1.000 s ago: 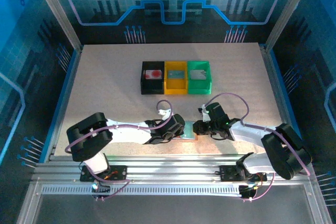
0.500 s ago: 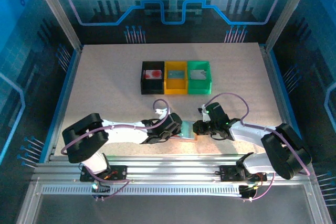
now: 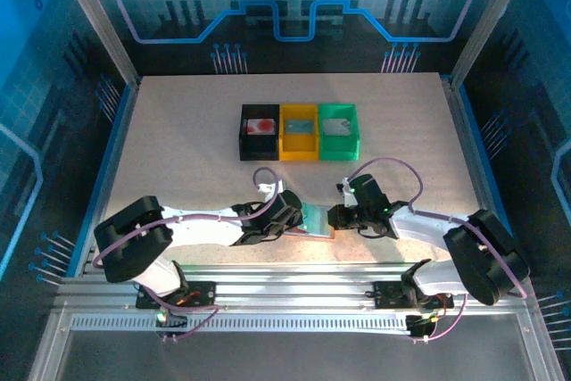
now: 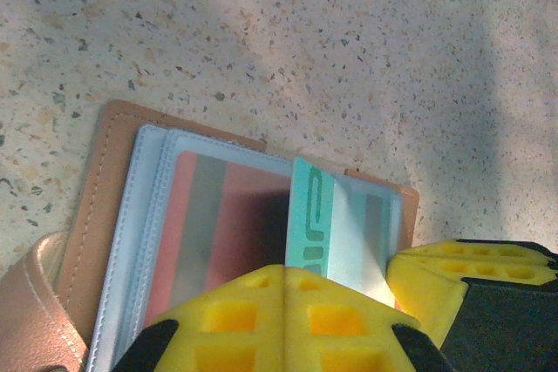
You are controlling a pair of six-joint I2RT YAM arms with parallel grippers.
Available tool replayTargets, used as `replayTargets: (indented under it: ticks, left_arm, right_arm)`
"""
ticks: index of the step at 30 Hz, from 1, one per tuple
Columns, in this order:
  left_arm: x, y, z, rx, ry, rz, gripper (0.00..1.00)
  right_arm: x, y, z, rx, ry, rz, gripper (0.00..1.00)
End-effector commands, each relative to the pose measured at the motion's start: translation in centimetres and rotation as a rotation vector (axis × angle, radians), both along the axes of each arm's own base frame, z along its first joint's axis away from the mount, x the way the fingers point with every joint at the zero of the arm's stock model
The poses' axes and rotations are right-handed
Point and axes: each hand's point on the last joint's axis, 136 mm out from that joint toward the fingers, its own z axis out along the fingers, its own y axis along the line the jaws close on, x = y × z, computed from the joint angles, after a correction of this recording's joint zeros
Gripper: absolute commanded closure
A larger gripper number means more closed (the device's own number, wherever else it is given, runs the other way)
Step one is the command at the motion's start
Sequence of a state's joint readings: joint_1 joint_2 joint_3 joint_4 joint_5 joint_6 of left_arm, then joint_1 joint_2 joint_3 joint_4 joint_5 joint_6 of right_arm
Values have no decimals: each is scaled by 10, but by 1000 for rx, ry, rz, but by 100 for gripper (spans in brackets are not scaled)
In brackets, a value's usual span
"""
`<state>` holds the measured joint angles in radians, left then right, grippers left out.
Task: Take the credit cards out of the card holder
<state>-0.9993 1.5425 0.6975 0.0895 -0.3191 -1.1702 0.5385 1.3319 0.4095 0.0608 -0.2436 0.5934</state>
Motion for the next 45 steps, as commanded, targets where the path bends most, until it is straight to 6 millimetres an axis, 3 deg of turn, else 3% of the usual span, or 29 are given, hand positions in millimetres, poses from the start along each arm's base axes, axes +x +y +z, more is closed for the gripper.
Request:
replayTargets:
  ticks: [1, 19, 26, 32, 45]
  left_arm:
    - [2, 0, 8, -24, -28, -16, 100]
    - [1, 9, 11, -49, -36, -23, 100]
    - [-2, 0, 6, -67, -16, -63, 100]
    - [-9, 16, 2, -53, -9, -56, 100]
    - [-9, 39, 15, -50, -55, -26, 100]
  right_arm:
    - [-10, -1, -8, -35, 32, 30, 95]
    - [-9, 0, -8, -36, 27, 33, 95]
    - [-9, 1, -9, -36, 30, 35, 95]
    - [-9, 0, -7, -36, 24, 35, 95]
    - [-9, 0, -6, -36, 16, 39, 95]
